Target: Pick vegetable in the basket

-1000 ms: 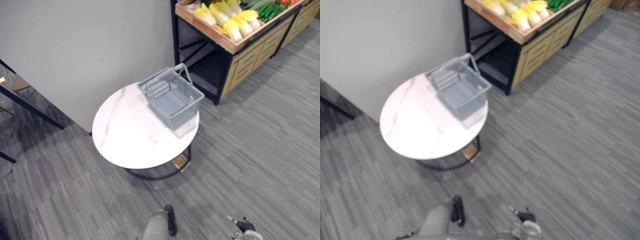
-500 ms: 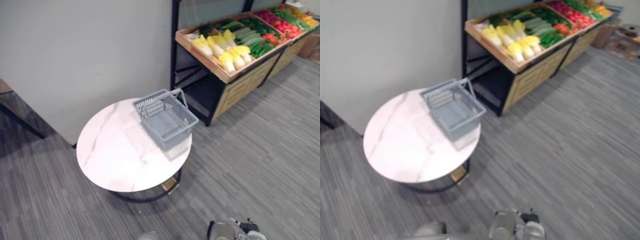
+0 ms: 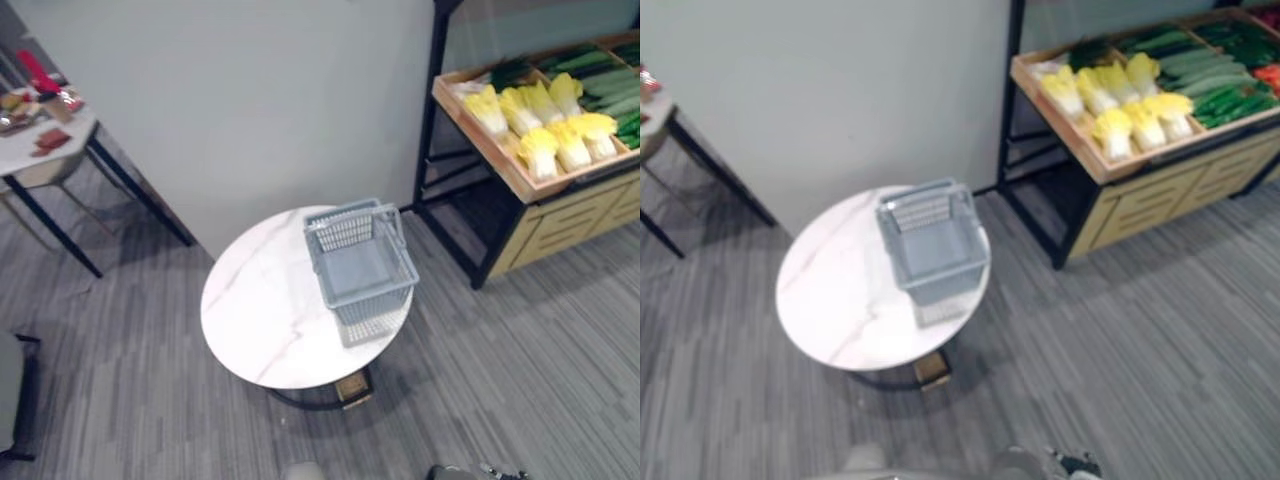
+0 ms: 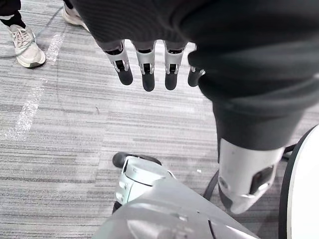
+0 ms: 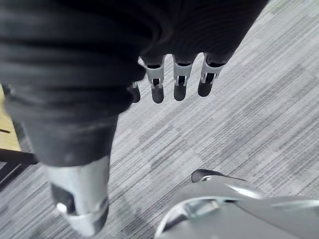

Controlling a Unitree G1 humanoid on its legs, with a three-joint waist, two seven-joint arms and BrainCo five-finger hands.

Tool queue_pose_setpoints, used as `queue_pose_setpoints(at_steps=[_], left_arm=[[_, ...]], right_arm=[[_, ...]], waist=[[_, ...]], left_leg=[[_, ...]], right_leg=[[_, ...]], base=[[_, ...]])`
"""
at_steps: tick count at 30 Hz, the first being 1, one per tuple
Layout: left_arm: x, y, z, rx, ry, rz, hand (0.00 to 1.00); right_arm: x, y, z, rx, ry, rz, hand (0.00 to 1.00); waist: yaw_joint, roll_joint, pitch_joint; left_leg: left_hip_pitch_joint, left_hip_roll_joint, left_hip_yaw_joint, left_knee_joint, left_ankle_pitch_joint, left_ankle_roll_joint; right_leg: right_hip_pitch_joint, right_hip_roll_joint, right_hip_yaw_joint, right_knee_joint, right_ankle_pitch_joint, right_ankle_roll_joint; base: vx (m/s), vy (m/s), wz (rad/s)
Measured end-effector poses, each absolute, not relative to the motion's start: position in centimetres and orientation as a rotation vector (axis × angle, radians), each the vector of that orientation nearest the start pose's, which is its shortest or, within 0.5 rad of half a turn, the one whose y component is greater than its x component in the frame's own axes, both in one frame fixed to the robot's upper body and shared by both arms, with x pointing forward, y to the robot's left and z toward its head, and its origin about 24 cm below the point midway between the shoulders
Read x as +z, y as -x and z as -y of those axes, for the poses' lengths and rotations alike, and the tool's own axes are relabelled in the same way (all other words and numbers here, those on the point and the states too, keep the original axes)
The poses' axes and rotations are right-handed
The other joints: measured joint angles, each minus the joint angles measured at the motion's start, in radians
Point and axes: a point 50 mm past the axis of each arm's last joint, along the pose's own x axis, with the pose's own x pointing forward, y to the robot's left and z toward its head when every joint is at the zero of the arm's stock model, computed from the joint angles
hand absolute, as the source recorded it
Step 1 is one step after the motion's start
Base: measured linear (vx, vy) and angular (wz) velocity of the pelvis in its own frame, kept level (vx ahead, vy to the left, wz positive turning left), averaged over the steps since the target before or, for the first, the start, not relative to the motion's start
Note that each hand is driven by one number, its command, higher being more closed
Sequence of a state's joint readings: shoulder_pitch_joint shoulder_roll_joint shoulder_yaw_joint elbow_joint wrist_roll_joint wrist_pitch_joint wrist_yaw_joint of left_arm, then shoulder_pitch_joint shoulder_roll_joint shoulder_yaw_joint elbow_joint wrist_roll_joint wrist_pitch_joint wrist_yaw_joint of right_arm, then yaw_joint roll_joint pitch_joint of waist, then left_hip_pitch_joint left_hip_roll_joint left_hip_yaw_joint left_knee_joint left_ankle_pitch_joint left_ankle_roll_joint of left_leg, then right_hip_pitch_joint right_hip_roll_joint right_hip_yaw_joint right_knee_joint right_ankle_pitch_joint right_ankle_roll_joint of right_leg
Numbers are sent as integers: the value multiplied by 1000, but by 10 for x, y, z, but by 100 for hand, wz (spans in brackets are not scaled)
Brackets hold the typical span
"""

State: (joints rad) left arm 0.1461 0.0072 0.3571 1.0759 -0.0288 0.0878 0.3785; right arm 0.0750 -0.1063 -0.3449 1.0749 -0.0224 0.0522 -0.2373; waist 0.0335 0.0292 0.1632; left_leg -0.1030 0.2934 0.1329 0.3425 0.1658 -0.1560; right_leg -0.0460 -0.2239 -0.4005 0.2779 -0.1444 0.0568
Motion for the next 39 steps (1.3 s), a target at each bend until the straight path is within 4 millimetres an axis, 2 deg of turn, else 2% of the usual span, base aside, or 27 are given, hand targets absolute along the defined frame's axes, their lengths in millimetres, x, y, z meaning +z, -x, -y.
queue_pose_setpoints(at_steps=[1,2,3,7,9,12,14,16,18,21,22,23,24,26,28,30,31,32,33,34,35,36,37,39], left_arm=[[-169,-35,-208,719,-24,-1328,0],[-169,-36,-208,715,-28,-1326,0],[-169,-36,-209,710,-37,-1324,0],[-168,-38,-208,711,-37,-1319,0],[-169,-42,-205,693,-41,-1314,0],[-166,-47,-214,684,-81,-1285,0],[-164,-53,-214,647,-116,-1250,0],[-160,-64,-213,608,-143,-1184,0],[-155,-76,-214,583,-163,-1114,0],[-150,-83,-219,566,-180,-1056,0],[-147,-87,-223,555,-192,-1029,0],[-146,-89,-224,552,-194,-1017,0],[-144,-91,-225,546,-193,-1003,0],[-142,-92,-230,540,-202,-991,0],[-141,-100,-230,513,-212,-973,0],[-141,-101,-228,508,-205,-971,0],[-141,-100,-228,507,-205,-976,0],[-142,-100,-228,508,-208,-980,0],[-142,-99,-230,511,-212,-987,0],[-142,-100,-232,513,-215,-982,0],[-140,-101,-237,522,-228,-974,0],[-140,-102,-238,527,-225,-978,0],[-141,-101,-236,529,-216,-981,0],[-144,-103,-222,518,-177,-984,0]], right_arm=[[-158,-77,242,-587,63,-1179,0],[-158,-77,242,-587,63,-1179,0],[-159,-75,240,-582,64,-1190,0],[-160,-67,239,-584,66,-1214,0],[-159,-69,242,-589,72,-1204,0],[-158,-87,232,-556,57,-1160,0],[-156,-93,230,-540,64,-1132,0],[-152,-103,229,-523,73,-1085,0],[-149,-110,228,-495,92,-1051,0],[-144,-124,222,-441,116,-987,0],[-144,-126,216,-410,129,-982,0],[-144,-128,214,-400,130,-979,0],[-143,-130,212,-384,136,-974,0],[-139,-142,208,-357,137,-937,0],[-137,-149,206,-340,132,-920,0],[-137,-149,202,-332,125,-921,0],[-138,-149,198,-323,118,-925,0],[-138,-149,196,-317,117,-924,0],[-139,-149,194,-303,123,-925,0],[-139,-149,193,-300,125,-928,0],[-139,-149,191,-294,126,-928,0],[-139,-149,195,-298,136,-929,0],[-137,-150,198,-299,150,-923,0],[-131,-161,209,-301,201,-887,0]], waist=[[0,0,0],[-1,0,0],[-2,1,1],[-4,9,5],[-3,39,10],[1,-1,31],[2,-7,27],[1,-4,29],[-1,-15,36],[-3,-33,44],[-2,-58,45],[-2,-56,40],[-2,-72,37],[-2,-83,30],[-4,-89,32],[-6,-80,38],[-3,-78,37],[-1,-79,37],[-7,-87,37],[-5,-98,38],[-6,-128,37],[-4,-135,42],[-4,-118,35],[-20,-57,34]], left_leg=[[-2,-31,3,9,-53,0],[-1,-46,8,5,-79,-1],[5,-66,35,-31,-113,5],[55,-100,107,-227,-120,11],[79,-108,132,-311,-159,37],[93,-143,132,-304,-177,58],[107,-162,139,-304,-187,64],[113,-176,153,-296,-210,73],[130,-198,156,-289,-246,81],[169,-214,159,-290,-251,79],[184,-218,154,-293,-250,81],[189,-218,151,-293,-249,81],[190,-219,151,-300,-245,80],[166,-214,139,-308,-235,83],[141,-211,120,-327,-218,88],[161,-193,97,-350,-212,88],[173,-172,91,-358,-215,80],[177,-163,86,-358,-218,74],[178,-154,64,-357,-224,65],[179,-155,58,-356,-223,55],[177,-168,43,-350,-222,33],[180,-174,21,-348,-222,14],[173,-158,15,-347,-217,9],[155,-111,-15,-362,-205,-17]], right_leg=[[7,-2,0,-16,-1,0],[10,1,-1,-25,-1,-1],[17,7,-4,-47,4,14],[20,21,-15,-121,53,59],[53,47,-37,-217,123,72],[108,31,-25,-294,171,82],[111,15,-18,-285,170,83],[82,-18,-3,-213,141,94],[11,-86,21,-10,67,98],[-85,-135,82,232,68,90],[-92,-142,101,269,68,90],[-90,-143,103,268,68,89],[-89,-140,98,251,68,89],[-75,-125,97,184,68,89],[-73,-97,126,124,91,55],[-103,-84,174,187,91,33],[-109,-59,205,152,50,36],[-111,-46,214,125,51,37],[-115,-32,221,69,63,53],[-122,-27,224,43,72,63],[-128,-27,238,-10,111,81],[-127,-32,227,-5,94,89],[-125,-20,213,0,90,84],[-128,20,160,-8,67,59]], base=[[0,0,0],[-29,42,2],[-17,64,13],[15,101,36],[53,164,37],[49,147,14],[37,108,-7],[37,124,-14],[14,69,-11],[41,58,-6],[94,38,7],[107,-21,6],[109,-37,4],[97,-45,12],[63,-8,23],[74,-34,24],[80,-100,21],[57,-117,31],[56,-167,34],[88,-236,50],[107,-307,42],[96,-251,41],[87,-231,35],[80,-202,31]])
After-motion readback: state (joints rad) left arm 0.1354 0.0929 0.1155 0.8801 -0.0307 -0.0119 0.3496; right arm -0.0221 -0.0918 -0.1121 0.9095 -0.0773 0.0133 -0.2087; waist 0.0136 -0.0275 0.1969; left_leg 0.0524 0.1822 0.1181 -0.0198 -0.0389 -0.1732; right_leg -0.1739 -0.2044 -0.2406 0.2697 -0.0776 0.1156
